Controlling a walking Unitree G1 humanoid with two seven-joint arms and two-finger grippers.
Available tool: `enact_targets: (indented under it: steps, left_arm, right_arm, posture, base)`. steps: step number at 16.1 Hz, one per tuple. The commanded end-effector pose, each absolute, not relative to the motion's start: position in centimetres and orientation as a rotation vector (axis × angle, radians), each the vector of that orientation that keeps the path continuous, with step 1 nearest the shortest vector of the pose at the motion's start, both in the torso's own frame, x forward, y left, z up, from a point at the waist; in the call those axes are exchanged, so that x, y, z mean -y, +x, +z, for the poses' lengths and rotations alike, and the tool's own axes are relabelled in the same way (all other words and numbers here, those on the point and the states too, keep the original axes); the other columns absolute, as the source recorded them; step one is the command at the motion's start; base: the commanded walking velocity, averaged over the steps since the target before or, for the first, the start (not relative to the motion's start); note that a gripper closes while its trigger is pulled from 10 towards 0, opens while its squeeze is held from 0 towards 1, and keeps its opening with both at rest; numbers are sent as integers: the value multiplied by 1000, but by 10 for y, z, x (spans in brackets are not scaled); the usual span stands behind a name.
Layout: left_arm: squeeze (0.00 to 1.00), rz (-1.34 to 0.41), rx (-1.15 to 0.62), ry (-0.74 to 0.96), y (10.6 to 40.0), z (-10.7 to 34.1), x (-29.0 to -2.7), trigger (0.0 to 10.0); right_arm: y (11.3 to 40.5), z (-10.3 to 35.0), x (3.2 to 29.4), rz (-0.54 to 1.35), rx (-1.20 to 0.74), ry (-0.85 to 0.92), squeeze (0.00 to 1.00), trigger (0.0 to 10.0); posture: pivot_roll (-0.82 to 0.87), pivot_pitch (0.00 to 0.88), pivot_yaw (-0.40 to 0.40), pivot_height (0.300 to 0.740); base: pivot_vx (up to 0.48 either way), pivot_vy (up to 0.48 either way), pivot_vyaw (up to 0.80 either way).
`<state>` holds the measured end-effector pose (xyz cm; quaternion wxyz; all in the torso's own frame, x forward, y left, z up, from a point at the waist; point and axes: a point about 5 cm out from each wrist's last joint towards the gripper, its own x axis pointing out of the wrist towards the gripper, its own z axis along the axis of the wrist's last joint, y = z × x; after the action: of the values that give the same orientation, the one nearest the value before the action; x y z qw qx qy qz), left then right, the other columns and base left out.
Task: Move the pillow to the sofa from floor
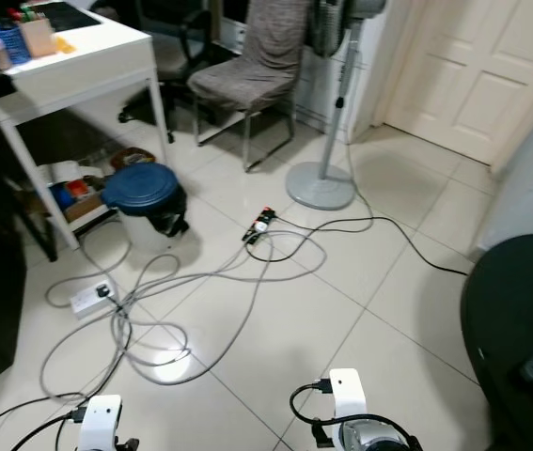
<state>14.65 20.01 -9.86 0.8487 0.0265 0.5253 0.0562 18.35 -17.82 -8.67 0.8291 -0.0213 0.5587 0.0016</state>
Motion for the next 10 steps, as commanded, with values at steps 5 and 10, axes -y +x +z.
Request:
enact_targets:
  steps: [5,10]
  left_arm:
    - [0,423,-593,91,224,-34,-259,10000]
    - [1000,72,-157,57,265,50,-233,10000]
  right_arm:
    - [249,-41,214,-123,-799,-241,0,10000]
    - [311,43,203,17,-287,51,1000,10000]
  posture:
    - [163,0,-75,740]
    - [146,0,-44,740]
  base:
    - [0,0,0]
    - [0,0,0]
